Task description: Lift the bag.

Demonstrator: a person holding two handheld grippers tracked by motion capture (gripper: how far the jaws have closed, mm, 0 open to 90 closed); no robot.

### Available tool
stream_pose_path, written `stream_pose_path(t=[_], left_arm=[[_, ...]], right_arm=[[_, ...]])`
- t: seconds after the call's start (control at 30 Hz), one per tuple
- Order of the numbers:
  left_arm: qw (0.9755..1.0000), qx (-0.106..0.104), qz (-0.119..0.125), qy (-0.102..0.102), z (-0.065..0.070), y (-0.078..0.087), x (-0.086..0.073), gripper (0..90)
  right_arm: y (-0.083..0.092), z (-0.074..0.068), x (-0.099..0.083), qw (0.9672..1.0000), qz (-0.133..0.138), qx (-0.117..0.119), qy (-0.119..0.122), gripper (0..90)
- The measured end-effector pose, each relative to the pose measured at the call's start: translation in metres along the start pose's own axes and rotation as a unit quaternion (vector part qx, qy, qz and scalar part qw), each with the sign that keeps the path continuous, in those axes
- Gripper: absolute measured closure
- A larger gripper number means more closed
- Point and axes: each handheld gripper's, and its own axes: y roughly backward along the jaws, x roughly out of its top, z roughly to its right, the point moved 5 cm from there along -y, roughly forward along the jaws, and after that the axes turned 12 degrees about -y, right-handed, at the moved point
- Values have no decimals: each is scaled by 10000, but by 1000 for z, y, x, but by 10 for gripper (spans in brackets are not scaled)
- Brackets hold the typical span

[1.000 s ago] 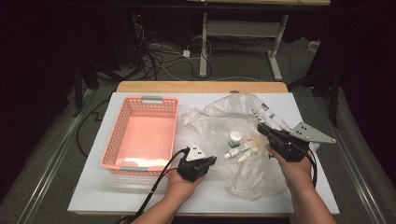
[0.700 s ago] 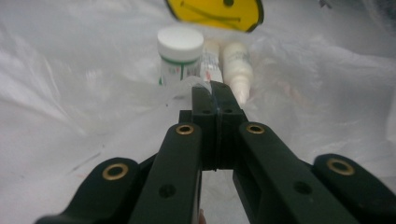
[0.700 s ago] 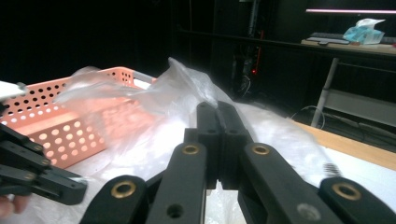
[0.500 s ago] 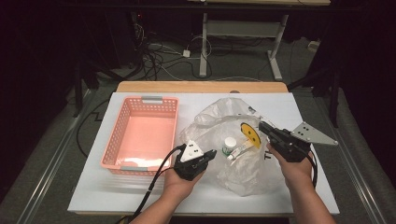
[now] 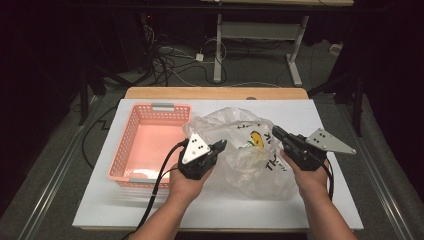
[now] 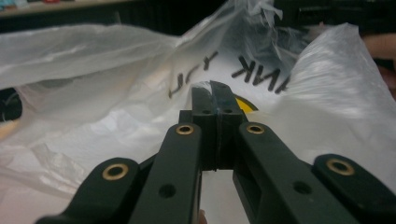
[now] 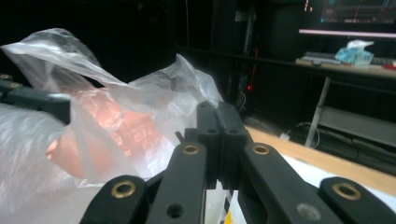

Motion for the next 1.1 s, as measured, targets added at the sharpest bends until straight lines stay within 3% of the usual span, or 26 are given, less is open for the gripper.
stream_pose_path(t=[0.1, 0.2, 0.37, 0.47, 0.7, 0.97, 1.1], left_arm=[[9999, 54, 89, 16, -7, 0, 12, 882], [9996, 134, 173, -148, -11, 1, 26, 882], [9988, 241, 381, -216, -21, 6, 51, 882], [9978, 333, 434, -375, -26, 7, 66, 882], [9958, 461, 601, -516, -41, 4, 102, 882], [9942, 490, 747, -599, -51, -6, 143, 882], [9936, 442, 885, -550, -52, -12, 155, 882]], right_arm=[[-3, -3, 10, 9999, 117, 21, 37, 900], [-7, -5, 18, 9998, 215, 2, 23, 900], [-11, -5, 29, 9994, 353, -11, 3, 900], [-10, -3, 40, 9988, 475, -68, -22, 900], [-5, 5, 72, 9965, 806, -216, -67, 900], [2, 13, 113, 9913, 1246, -394, -149, 900], [9, 18, 130, 9877, 1475, -515, -108, 900]])
